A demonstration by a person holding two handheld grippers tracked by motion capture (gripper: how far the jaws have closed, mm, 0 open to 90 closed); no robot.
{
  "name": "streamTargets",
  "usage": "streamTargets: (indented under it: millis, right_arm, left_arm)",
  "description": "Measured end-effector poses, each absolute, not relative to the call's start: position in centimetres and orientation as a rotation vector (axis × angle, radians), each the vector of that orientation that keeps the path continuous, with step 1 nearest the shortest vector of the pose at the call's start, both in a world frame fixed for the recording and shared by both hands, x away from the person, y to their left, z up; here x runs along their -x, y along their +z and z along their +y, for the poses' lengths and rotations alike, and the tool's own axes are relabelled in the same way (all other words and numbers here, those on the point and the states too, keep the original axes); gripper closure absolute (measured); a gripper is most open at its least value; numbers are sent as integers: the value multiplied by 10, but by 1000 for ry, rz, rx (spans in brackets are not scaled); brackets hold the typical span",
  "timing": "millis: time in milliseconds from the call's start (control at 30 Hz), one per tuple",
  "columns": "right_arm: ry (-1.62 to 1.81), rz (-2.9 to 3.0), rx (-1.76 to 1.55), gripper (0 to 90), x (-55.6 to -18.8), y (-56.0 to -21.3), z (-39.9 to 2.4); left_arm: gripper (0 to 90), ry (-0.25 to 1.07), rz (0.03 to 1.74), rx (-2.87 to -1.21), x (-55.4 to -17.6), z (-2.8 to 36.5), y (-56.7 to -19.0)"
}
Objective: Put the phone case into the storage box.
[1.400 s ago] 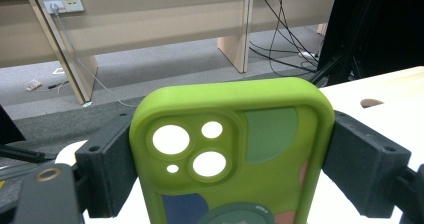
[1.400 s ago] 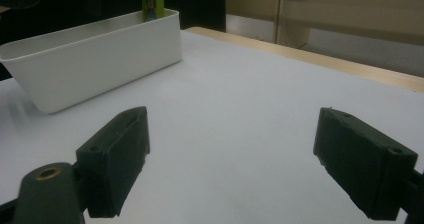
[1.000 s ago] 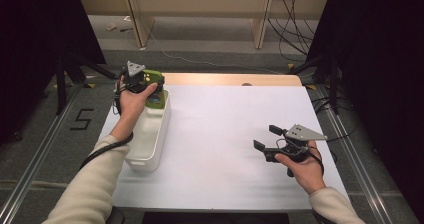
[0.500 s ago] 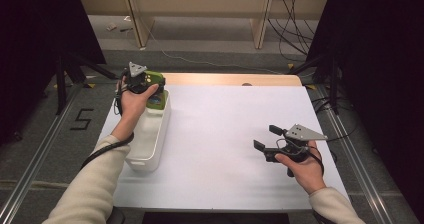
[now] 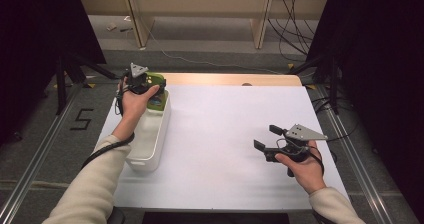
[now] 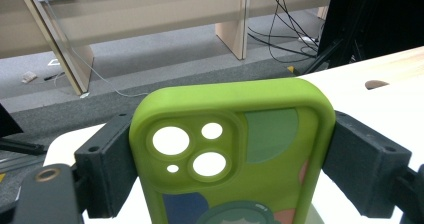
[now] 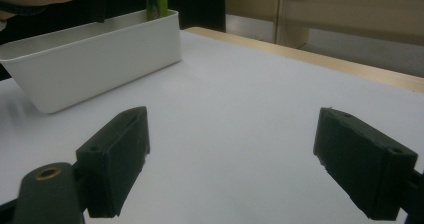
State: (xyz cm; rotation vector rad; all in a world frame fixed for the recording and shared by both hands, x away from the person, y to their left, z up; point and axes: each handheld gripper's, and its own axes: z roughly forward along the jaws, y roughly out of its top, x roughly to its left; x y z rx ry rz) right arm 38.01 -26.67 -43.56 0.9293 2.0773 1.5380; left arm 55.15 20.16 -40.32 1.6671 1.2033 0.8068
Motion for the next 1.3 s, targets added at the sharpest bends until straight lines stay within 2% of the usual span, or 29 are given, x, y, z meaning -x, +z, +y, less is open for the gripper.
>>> streamTargets:
  millis: [1300]
  right_arm:
    - [1526, 2089, -936, 158, -381, -437, -267]
  left_arm:
    - [150, 772, 1245, -1712, -561, 200, -417]
